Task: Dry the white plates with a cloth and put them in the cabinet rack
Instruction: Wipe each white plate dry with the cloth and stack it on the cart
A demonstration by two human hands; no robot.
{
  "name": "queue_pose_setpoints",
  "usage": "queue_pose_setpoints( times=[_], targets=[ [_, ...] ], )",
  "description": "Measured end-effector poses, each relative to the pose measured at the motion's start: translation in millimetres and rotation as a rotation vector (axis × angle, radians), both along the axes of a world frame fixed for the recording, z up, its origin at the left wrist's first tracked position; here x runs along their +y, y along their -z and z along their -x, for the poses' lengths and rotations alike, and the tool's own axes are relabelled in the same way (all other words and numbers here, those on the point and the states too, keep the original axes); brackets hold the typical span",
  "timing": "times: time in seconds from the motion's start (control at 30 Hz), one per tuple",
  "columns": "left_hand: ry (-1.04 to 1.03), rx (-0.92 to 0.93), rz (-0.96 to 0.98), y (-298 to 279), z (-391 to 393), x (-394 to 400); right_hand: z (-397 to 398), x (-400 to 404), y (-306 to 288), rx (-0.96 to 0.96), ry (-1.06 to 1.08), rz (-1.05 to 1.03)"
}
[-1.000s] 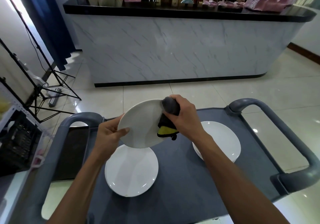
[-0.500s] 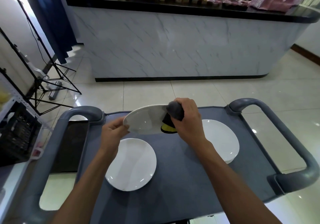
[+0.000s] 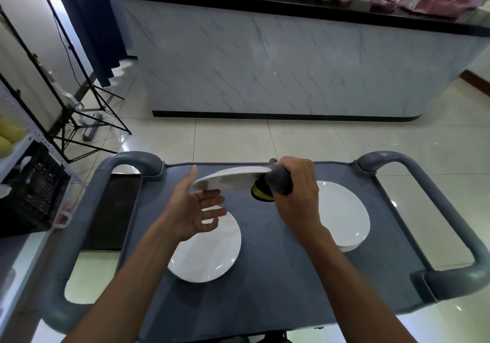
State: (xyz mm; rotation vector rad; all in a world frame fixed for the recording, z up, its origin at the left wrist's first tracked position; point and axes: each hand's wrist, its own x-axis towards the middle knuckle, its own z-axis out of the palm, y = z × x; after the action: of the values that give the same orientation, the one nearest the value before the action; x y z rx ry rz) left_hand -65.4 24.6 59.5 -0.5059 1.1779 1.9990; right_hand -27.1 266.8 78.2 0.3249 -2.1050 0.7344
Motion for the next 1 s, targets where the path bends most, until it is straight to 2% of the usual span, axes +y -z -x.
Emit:
queue_pose_setpoints(
  times=[0.13, 0.3, 0.47, 0.67, 0.77, 0.9, 1.0],
  targets=[
    [-0.002, -0.013, -0.054, -5.9, -4.3, 4.9, -7.3, -1.9, 8.0, 0.054, -0.029, -0.041],
    [-0.171, -0.067, -0.223, -8.8, -11.8, 11.9, -18.8, 1.6, 11.2, 0.035, -0.065, -0.051],
    [-0.258, -0.074, -0.281, -6.5, -8.1, 9.7, -27.4, 9.9, 17.6, -0.011, -0.095, -0.078],
    [-0.281, -0.016, -0.244, -1.5, -3.9, 2.5, -31.1, 19.7, 19.7, -0.066, -0.087, -0.166],
    [-0.273, 0.080, -0.232, 2.0, -2.8, -1.2, -33.6, 24.8, 18.8, -0.133, -0.042, -0.196],
    [-0.311, 0.263, -0.142, 4.9, -1.6, 0.6, -33.8, 20.8, 10.3, -0.205, -0.043, -0.159],
    [-0.337, 0.317, -0.078, 5.0, -3.1, 6.5, -33.6, 4.9, 3.0, -0.366, -0.098, -0.014]
  ],
)
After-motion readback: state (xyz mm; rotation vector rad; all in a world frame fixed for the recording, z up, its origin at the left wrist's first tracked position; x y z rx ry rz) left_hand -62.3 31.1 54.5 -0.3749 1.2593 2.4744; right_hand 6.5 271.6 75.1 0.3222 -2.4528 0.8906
